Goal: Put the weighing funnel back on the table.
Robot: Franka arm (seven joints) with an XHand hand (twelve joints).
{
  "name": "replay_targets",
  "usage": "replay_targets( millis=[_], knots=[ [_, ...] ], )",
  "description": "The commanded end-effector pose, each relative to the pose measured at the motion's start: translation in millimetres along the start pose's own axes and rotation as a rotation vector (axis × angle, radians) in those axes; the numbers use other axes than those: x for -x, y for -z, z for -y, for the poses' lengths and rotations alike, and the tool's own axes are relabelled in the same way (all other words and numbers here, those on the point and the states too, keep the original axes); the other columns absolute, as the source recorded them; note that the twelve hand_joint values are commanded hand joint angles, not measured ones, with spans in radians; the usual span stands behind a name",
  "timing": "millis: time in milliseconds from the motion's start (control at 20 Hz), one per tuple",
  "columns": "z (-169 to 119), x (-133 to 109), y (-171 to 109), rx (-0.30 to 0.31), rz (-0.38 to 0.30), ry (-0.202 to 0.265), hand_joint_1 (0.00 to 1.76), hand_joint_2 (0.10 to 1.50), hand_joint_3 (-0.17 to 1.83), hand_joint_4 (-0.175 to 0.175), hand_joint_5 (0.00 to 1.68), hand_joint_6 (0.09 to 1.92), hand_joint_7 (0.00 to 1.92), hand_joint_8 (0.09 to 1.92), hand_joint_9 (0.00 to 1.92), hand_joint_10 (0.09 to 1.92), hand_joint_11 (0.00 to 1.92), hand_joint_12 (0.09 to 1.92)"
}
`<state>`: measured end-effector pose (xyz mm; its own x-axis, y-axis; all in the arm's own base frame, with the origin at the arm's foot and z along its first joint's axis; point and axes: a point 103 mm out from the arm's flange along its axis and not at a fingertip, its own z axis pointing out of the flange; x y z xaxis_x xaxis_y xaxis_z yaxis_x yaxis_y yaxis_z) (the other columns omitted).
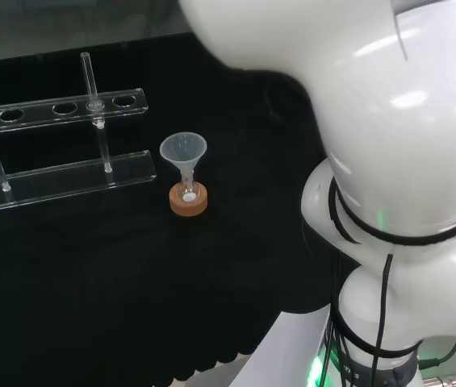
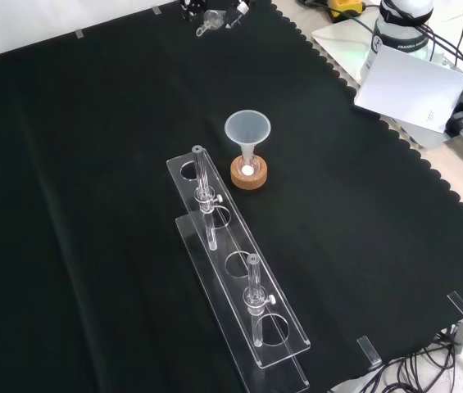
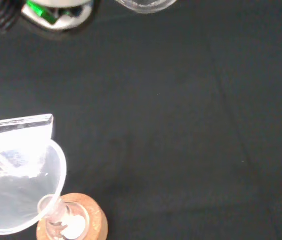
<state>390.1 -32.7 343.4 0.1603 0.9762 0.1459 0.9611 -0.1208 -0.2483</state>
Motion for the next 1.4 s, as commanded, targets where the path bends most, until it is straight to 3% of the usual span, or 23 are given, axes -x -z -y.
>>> replay_targets(
  millis=[50, 400, 1400],
  knots=[
    [-7.3, -0.9, -4.9, -0.029, 0.001, 0.056, 1.11, 0.67, 0.65, 0.175, 1.25, 0.71, 0.79, 0.66, 1.27, 0.09, 1.04, 0.89],
    [-24.6, 2.8, -13.3, -0.057, 0.138, -0.011, 1.11, 0.67, 0.65, 0.175, 1.25, 0.71, 0.79, 0.66, 1.27, 0.09, 1.04, 0.89],
    [-119.9, 43.8, -60.0, -0.169, 0.197, -0.062, 1.11, 0.67, 0.65, 0.175, 1.26, 0.70, 0.79, 0.66, 1.28, 0.09, 1.04, 0.89]
  ],
)
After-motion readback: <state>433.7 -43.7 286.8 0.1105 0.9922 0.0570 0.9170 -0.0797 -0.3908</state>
